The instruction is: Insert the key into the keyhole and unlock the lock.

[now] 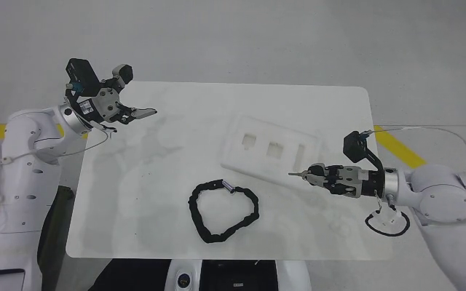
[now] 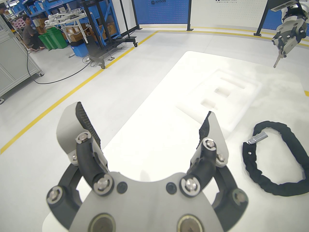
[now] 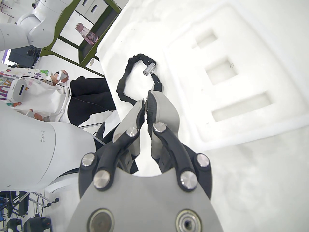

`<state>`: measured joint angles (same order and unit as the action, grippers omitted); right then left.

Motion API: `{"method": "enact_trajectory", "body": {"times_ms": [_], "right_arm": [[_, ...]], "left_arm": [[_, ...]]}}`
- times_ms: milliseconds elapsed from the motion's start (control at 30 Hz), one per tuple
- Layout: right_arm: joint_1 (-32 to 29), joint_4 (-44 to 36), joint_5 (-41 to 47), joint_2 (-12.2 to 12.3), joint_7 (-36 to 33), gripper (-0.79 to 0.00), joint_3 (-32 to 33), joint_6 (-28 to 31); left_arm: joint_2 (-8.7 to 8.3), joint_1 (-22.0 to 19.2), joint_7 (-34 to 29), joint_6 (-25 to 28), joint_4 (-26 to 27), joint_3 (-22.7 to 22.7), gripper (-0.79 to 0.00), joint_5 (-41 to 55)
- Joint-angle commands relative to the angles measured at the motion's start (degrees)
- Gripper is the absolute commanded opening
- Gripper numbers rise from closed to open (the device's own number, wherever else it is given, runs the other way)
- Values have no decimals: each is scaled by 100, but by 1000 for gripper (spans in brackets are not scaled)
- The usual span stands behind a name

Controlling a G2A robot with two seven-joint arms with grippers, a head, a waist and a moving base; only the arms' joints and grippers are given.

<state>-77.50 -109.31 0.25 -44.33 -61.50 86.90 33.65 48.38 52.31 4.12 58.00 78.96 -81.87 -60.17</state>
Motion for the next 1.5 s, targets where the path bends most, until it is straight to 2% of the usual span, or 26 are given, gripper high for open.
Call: {"method": "enact_trajectory", "body": {"times_ms": [0,233,400,767,967,1167,1467], "right_arm": [[2,-2,-4,0,0,-785,-3,-3],[2,-2,-4,0,0,-785,-3,-3],[2,-2,-4,0,0,-785,-3,-3],[2,-2,-4,0,0,-785,-3,-3],[2,-2,-4,0,0,-785,-3,-3],[2,-2,-4,0,0,-785,-3,-3],[2,-2,-4,0,0,-785,-3,-3]], "left_arm": [[0,0,0,0,0,0,0,0],[1,12,-8,-23,17,3,0,-5],[-22,239,-295,0,386,100,0,295],[-312,618,-1542,0,1288,820,0,1320],[-487,638,-1947,0,1683,1321,0,1205],[-623,487,-1679,0,1906,1909,0,472],[-746,-100,-915,0,1908,2993,0,-871]]}}
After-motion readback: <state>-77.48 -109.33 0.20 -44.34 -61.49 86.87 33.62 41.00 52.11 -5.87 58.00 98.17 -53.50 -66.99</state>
